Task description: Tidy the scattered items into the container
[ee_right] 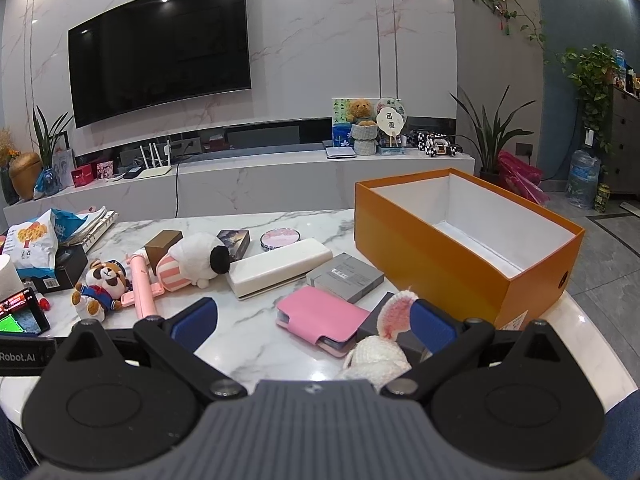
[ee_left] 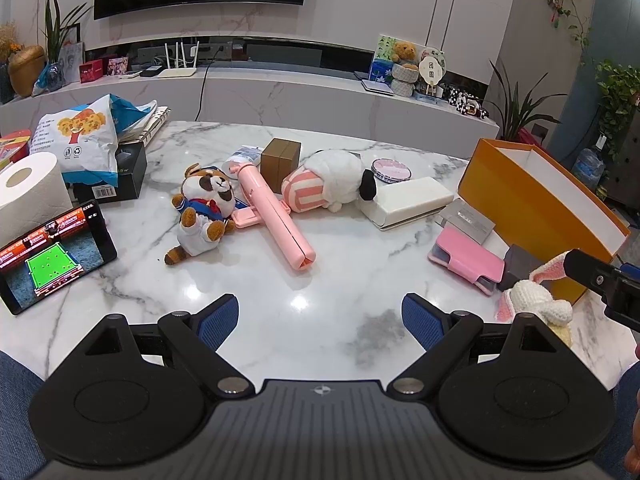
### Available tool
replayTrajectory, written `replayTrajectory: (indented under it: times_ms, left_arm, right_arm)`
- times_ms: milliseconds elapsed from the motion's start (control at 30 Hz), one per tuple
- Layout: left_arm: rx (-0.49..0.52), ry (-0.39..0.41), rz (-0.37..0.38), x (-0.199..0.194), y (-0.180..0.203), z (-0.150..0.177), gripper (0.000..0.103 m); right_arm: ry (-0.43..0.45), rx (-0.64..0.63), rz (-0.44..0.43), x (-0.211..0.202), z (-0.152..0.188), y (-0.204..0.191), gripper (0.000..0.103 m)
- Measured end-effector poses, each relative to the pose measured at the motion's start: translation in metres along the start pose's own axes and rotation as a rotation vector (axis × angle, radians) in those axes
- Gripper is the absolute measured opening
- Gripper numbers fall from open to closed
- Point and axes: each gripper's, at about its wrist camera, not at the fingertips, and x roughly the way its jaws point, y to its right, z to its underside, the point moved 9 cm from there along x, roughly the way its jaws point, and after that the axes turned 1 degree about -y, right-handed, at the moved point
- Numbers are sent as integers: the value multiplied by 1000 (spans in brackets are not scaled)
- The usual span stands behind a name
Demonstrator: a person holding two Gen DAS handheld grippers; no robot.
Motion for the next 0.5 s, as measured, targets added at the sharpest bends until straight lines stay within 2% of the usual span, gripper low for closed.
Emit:
replayTrajectory:
  times_ms: [500]
  left_arm:
    - [38, -13, 12, -2, 0, -1, 103]
  right_arm:
    - [7, 1, 1, -2, -3, 2, 103]
